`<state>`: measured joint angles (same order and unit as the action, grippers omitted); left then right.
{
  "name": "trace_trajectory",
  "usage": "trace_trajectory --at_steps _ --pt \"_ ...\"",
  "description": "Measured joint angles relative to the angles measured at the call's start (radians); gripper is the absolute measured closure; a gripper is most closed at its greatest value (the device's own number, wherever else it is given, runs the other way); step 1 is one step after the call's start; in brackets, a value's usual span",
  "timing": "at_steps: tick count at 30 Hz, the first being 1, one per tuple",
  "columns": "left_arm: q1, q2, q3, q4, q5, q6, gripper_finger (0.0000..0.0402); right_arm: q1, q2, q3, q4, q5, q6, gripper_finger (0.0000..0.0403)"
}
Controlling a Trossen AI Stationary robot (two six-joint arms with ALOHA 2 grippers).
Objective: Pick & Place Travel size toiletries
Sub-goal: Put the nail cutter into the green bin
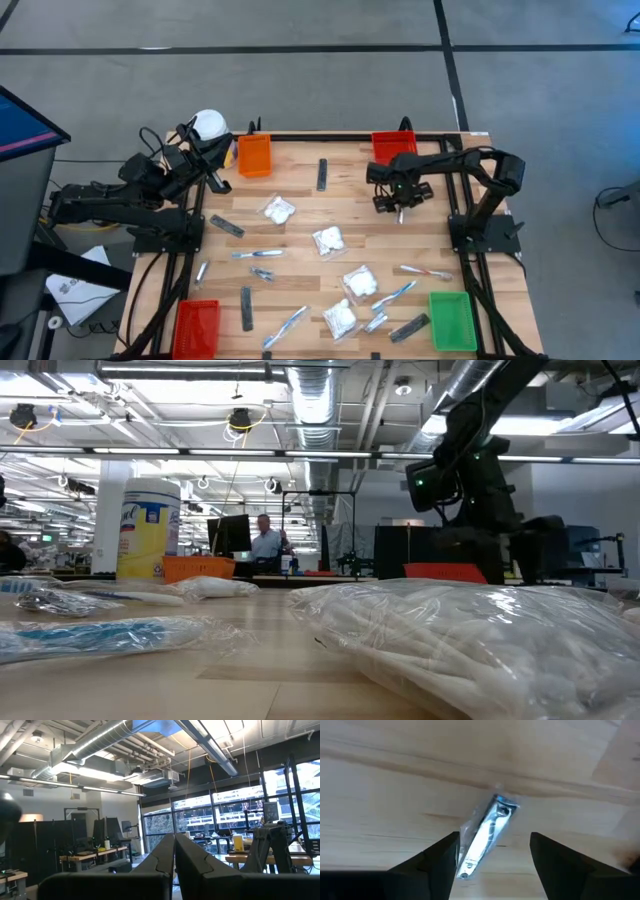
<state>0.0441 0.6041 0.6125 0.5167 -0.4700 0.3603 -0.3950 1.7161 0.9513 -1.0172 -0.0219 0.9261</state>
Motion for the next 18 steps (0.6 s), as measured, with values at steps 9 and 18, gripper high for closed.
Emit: trace_trajectory --at_steps 9,18 --pt "0.0 0.0 0.0 0.0 0.017 0.0 0.0394 0.001 -0.003 -0.046 0.095 -0.006 -0.001 0.0205" --pt "0.0 0.001 0.0 0.0 0.033 -0.002 0.0394 0.003 -0.003 -0.069 0.125 0.01 -0.001 0.0285"
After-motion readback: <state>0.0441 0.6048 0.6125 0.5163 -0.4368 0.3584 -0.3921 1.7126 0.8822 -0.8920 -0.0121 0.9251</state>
